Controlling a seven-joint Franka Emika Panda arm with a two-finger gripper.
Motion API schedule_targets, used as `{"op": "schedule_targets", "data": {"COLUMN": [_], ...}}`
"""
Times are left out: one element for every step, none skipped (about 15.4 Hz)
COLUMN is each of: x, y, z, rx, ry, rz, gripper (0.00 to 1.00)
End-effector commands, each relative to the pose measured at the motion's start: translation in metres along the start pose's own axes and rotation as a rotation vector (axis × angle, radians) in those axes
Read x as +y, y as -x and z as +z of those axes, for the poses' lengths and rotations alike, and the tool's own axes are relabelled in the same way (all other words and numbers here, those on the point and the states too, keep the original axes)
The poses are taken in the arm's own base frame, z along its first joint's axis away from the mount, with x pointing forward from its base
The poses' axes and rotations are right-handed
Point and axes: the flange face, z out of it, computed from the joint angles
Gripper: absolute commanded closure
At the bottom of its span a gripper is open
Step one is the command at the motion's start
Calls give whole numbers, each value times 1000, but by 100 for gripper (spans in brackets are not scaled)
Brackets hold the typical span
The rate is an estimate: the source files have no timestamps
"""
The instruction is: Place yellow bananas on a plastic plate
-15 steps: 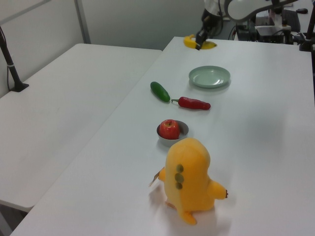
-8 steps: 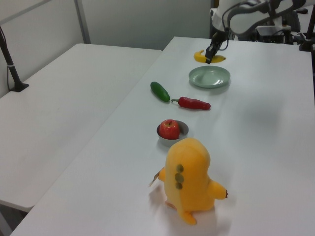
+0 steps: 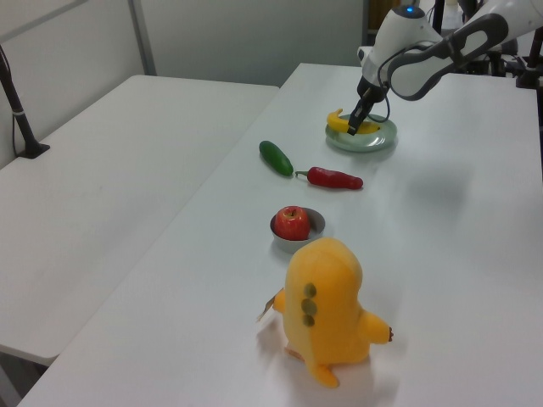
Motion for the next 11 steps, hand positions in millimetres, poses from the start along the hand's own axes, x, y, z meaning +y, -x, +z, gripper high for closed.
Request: {"op": "schedule_targets", "data": {"x": [-2, -2, -2, -2, -1, -1, -1, -1, 0, 0, -1], "y": [4, 4, 4, 4, 4, 4, 4, 3, 2, -1, -5], "z": [0, 0, -1, -1, -1, -1, -1, -2, -5, -12, -19], "rx": [12, 12, 13, 13, 12, 12, 12, 13, 19, 27, 38], "ry": [-9, -9, -9, -9, -8, -8, -9, -9, -8, -7, -6], "rz": [-14, -14, -11, -11, -8, -4, -1, 1, 1, 2, 4], "gripper": [64, 53, 43, 42, 37, 24, 17, 12, 8, 2, 0]}}
